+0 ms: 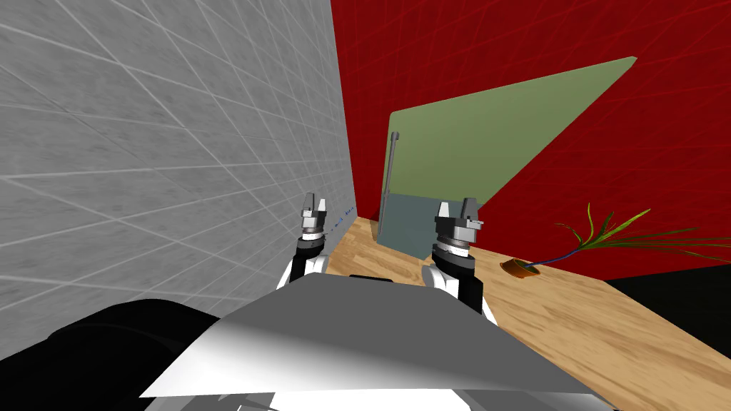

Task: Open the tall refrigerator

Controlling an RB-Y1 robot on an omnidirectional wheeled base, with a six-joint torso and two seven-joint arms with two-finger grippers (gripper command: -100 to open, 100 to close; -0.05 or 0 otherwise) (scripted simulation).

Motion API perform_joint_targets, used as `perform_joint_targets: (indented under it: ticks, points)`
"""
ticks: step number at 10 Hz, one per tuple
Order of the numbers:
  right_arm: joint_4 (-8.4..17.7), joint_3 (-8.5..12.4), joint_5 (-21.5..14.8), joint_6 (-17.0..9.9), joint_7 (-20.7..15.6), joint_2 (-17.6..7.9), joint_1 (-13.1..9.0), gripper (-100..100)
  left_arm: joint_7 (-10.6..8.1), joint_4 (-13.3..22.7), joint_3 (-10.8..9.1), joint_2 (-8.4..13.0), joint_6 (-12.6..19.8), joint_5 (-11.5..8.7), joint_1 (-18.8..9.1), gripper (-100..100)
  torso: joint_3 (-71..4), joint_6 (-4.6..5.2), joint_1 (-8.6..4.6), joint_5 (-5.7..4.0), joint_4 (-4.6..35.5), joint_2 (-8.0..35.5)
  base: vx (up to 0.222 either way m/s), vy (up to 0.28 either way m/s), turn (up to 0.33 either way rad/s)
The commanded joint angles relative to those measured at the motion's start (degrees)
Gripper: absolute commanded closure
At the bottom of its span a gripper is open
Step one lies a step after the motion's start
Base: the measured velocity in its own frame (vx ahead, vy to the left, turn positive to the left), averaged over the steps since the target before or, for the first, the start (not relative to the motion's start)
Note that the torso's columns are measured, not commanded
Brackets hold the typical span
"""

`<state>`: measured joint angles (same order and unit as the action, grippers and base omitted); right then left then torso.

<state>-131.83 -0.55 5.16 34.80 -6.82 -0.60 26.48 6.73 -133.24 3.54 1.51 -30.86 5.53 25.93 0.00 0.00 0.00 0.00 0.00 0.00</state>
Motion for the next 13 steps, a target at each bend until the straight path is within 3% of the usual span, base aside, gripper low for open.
perform_joint_targets:
  ticks: [1,9,10,13]
  points:
    - [0.00,0.00,0.00,0.00,0.00,0.00,0.00,0,0.00,0.00,0.00,0.00,0.00,0.00,0.00,0,-4.67,0.00,0.00,0.00,2.35,2.32,0.000,0.000,0.000]
    - [-0.02,0.00,0.00,0.01,0.00,0.00,0.00,0,0.00,-0.02,0.00,0.00,-0.01,0.00,0.00,0,-70.73,0.00,0.00,0.00,35.37,35.39,0.000,0.000,0.000]
    - [-0.33,-0.28,-0.08,-0.46,-0.21,-1.71,-0.55,-100,0.00,-0.02,0.00,0.00,-0.01,0.00,0.00,0,-79.19,0.00,0.00,0.00,39.60,39.62,0.020,0.007,-0.059]
    - [-1.33,-1.42,-0.39,-2.32,-1.05,-5.94,-2.71,-100,0.00,0.01,0.00,0.00,0.00,0.00,0.01,0,-84.58,0.00,0.04,0.01,42.18,42.11,0.052,0.020,-0.100]
